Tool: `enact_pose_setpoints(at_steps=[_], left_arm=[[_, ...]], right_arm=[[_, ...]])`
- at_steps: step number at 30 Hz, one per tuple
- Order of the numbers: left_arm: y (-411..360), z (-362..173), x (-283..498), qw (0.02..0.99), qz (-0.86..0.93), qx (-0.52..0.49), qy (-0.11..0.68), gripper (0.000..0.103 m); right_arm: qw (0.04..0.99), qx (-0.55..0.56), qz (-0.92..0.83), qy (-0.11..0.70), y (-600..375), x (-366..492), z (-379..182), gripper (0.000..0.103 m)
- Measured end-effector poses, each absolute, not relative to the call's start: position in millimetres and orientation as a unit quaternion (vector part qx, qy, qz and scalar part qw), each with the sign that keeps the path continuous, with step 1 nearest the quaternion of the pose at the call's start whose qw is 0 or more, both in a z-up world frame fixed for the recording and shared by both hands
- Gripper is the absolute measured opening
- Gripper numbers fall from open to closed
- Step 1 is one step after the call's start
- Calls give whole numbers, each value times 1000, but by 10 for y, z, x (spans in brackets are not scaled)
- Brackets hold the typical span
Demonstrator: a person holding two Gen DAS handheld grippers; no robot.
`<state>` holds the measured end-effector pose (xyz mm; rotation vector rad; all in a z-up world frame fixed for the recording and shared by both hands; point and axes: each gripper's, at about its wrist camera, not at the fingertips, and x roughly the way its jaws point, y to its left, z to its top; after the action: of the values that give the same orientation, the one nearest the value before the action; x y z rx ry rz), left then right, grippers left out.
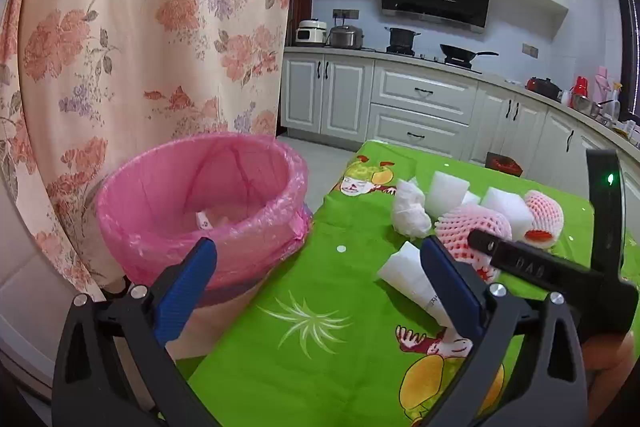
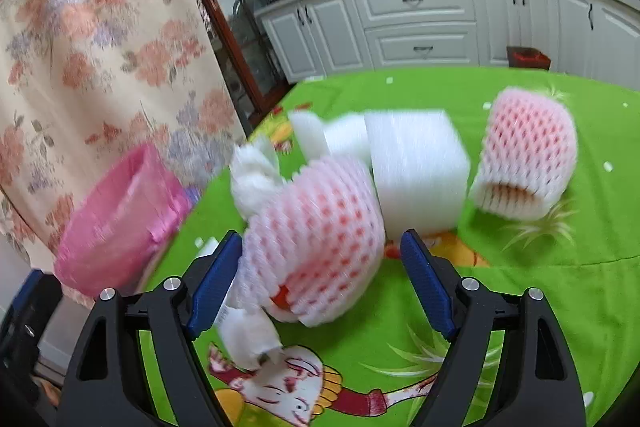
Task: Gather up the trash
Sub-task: 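Move both open tools back toward the foam items on the table, then grasp a pink-white fruit net with the right tool while the left tool grasps a white paper roll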
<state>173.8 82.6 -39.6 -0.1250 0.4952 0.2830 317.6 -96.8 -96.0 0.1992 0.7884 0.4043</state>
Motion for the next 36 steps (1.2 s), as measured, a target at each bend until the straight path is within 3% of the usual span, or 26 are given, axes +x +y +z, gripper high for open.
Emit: enact_pose_setpoints(at_steps=[2,4,6,9,26,33,35,36], left_arm=[[807,-433,1787,955,141,-60,253,98],[781,-471,1846,953,144,-59,261,98],[755,-510,1909,950,141,-63,271,98],[681,-528,1991,949,138,-61,275,98],[-125,-804,2770,932,171,-37,318,98],[-65,-994,2877,916,165,-67,360,82],[18,-1055,2908,907,163,-85,379,76],[34,-1094,2922,903,158,-90,390,67]], right_arm=[[895,99,202,386,-977,3204,-1026,65],[891,102,214,387,-994,3221,-1062,46],[895,91,225,375,-1011,3170,-1035,36],[902,84,230,357,-1136,3054,-967,29],[934,52,194,295,-2002,2437,-681,28],[940,45,186,284,-2125,2390,-631,28],[940,48,185,284,-2144,2391,-633,28],[940,48,185,283,-2137,2391,-636,28]])
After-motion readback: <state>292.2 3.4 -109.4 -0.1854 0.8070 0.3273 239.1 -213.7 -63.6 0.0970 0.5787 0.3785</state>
